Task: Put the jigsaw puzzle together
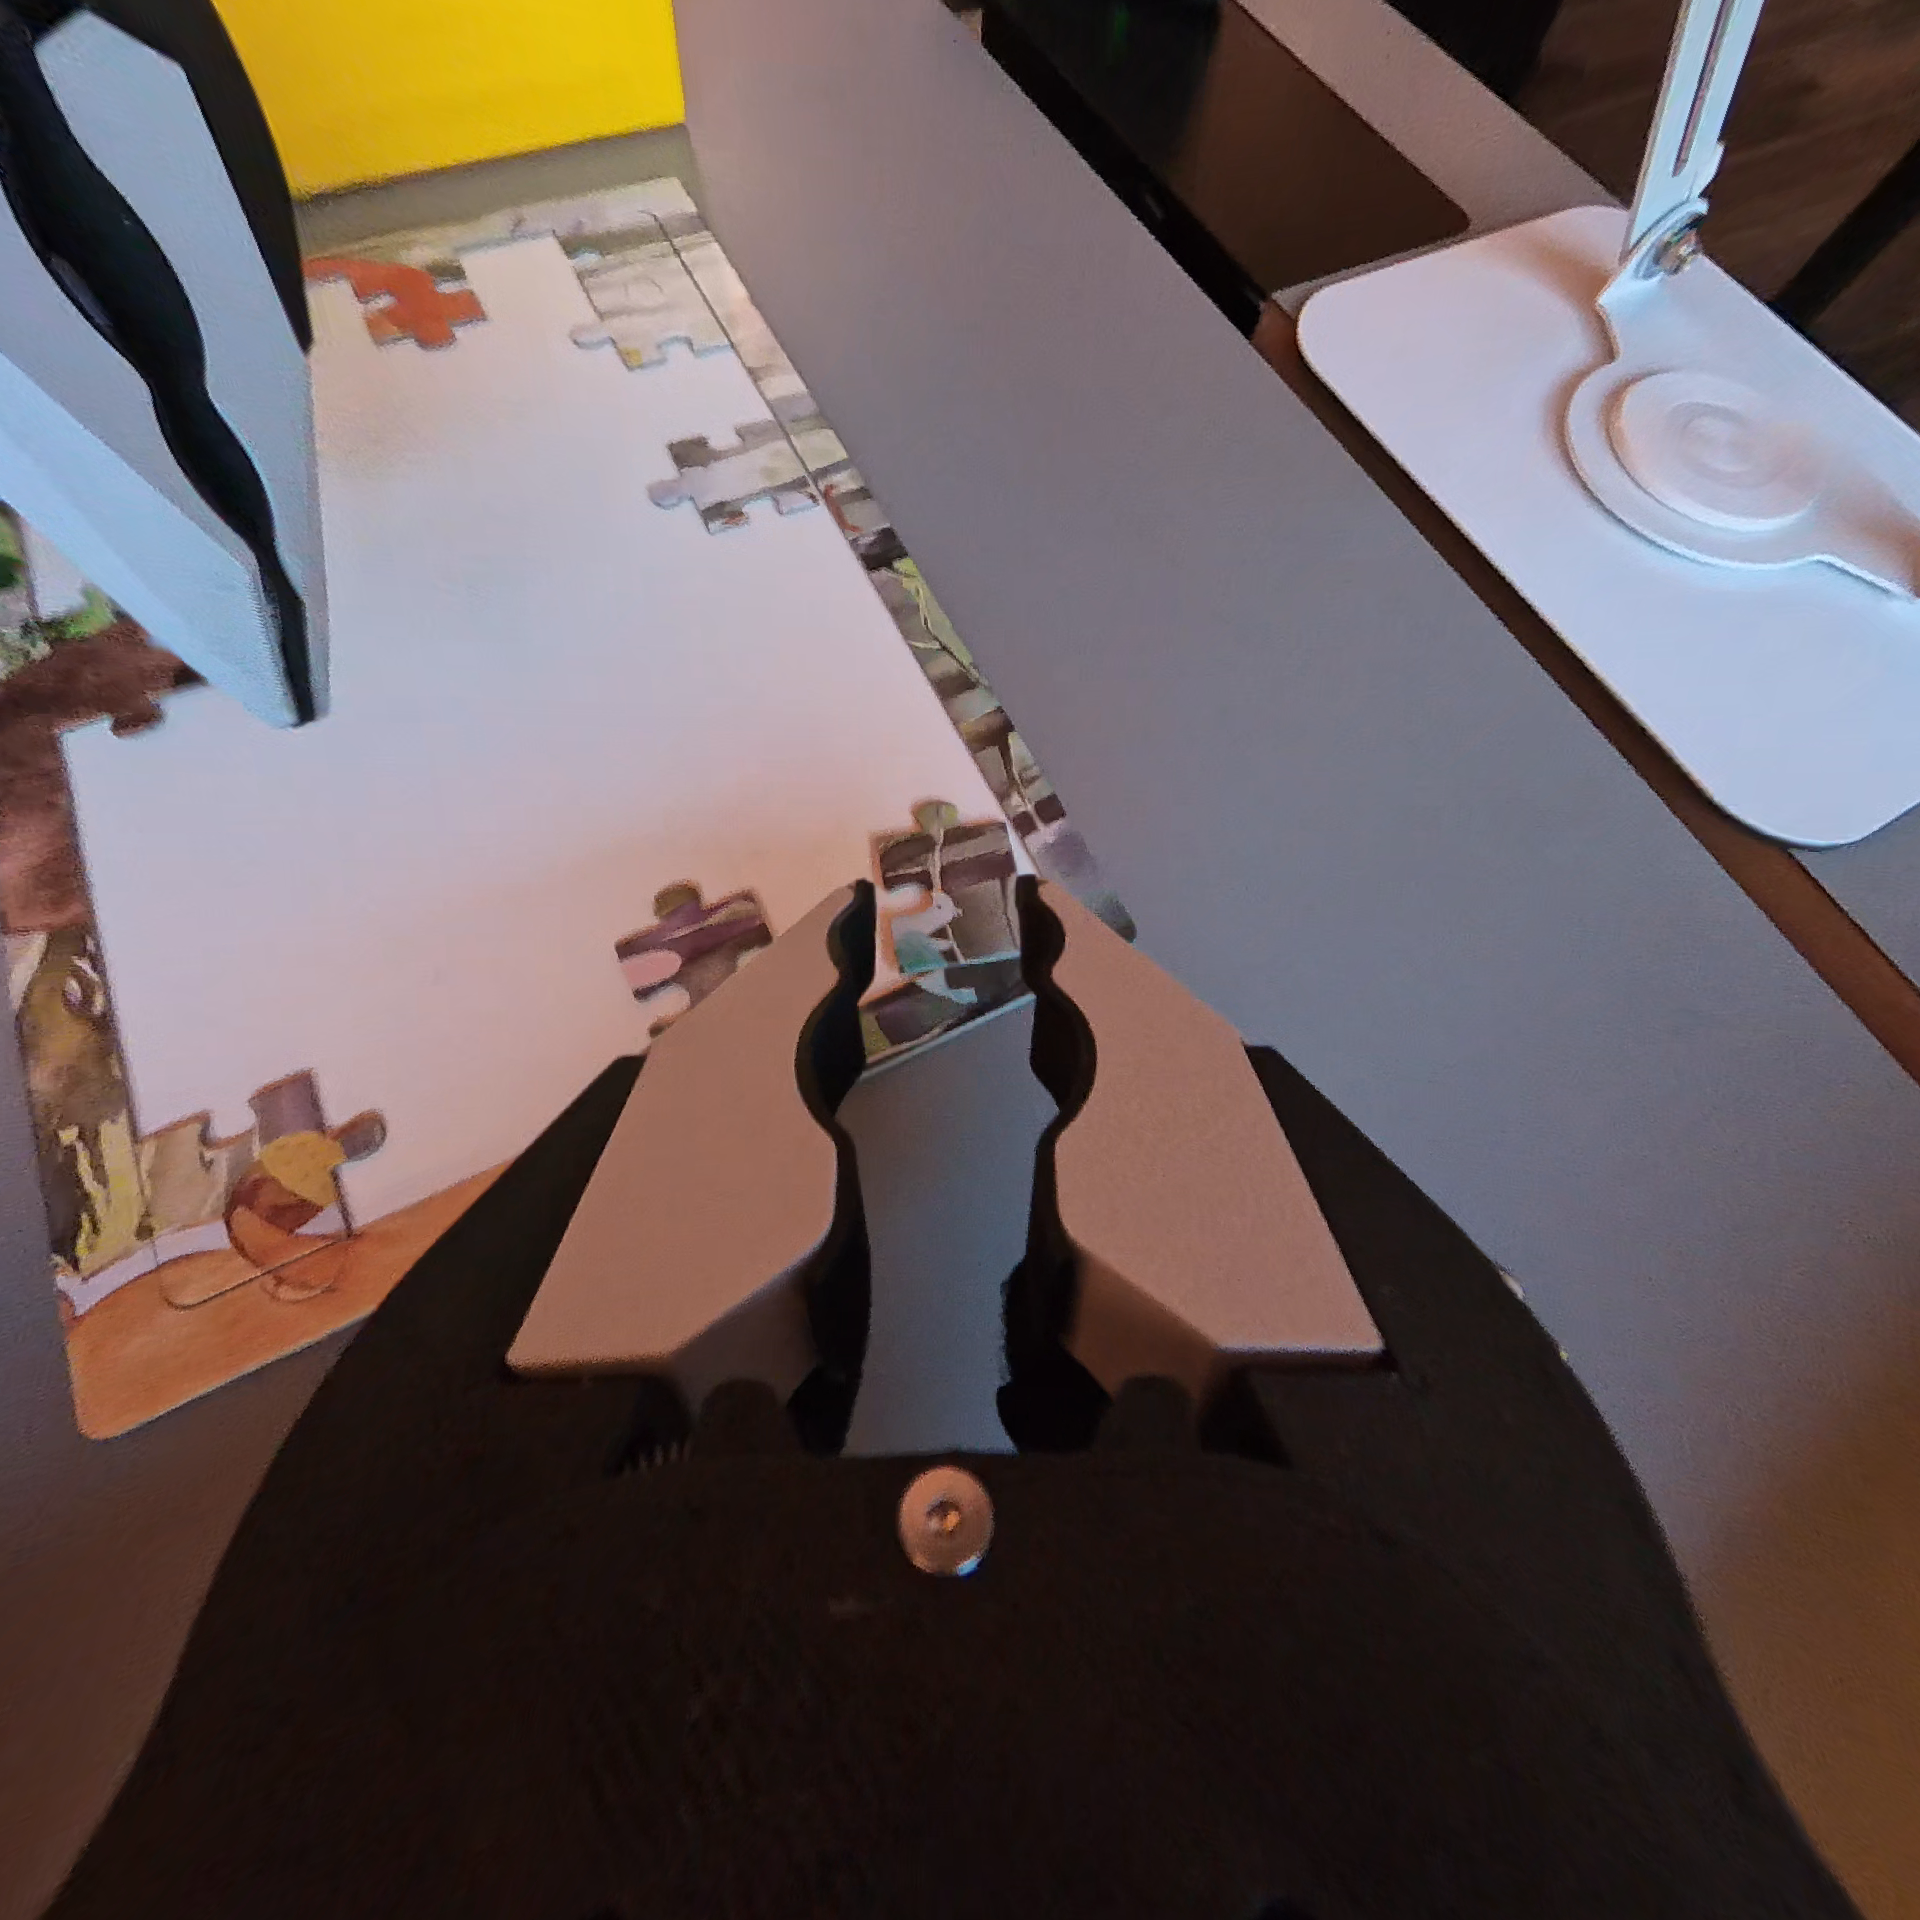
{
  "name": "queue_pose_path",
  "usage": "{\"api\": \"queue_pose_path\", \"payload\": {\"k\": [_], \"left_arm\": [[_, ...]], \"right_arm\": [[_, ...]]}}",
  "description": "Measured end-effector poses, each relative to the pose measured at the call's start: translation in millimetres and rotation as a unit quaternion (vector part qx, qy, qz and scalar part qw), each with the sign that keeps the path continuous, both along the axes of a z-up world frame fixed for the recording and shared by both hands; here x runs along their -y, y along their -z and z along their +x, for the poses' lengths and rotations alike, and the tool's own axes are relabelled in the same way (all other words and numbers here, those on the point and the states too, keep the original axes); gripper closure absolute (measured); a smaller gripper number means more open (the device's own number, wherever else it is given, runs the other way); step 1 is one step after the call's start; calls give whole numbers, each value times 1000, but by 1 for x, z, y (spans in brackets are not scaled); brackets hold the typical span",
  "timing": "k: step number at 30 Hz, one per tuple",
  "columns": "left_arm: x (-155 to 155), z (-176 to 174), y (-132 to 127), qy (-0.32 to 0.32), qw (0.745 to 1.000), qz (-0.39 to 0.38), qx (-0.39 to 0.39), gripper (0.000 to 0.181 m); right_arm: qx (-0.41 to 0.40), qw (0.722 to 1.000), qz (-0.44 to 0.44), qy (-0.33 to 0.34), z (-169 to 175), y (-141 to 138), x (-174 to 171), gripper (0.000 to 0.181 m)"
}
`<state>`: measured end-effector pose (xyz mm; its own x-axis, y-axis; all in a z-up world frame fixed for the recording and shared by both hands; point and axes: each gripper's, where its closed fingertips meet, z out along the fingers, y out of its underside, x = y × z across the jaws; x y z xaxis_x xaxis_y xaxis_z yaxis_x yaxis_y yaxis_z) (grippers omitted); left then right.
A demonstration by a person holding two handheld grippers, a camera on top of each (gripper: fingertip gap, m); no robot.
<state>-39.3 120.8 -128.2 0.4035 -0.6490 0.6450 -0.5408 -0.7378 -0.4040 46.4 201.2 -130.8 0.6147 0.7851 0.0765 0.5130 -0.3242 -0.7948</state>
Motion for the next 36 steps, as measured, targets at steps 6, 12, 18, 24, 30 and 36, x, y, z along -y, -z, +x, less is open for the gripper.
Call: {"api": "queue_pose_path", "payload": {"k": [6,12,18,24,30,36], "left_arm": [[7,-1,21,19,999,-5,-45,181],[13,-2,33,30,997,-20,-62,181],[16,2,33,32,998,-46,-43,181],[16,1,34,32,997,-50,-43,181],[16,1,35,33,997,-51,-42,181],[16,1,35,33,997,-54,-41,181]], "right_arm": [[34,998,-49,2,1,23,7,156],[37,998,-54,8,0,29,2,160],[49,998,-27,5,0,23,-3,160],[59,998,-32,-4,-6,30,-1,166],[42,998,-48,8,1,28,-1,168],[18,1000,-4,24,-9,15,-14,167]]}}
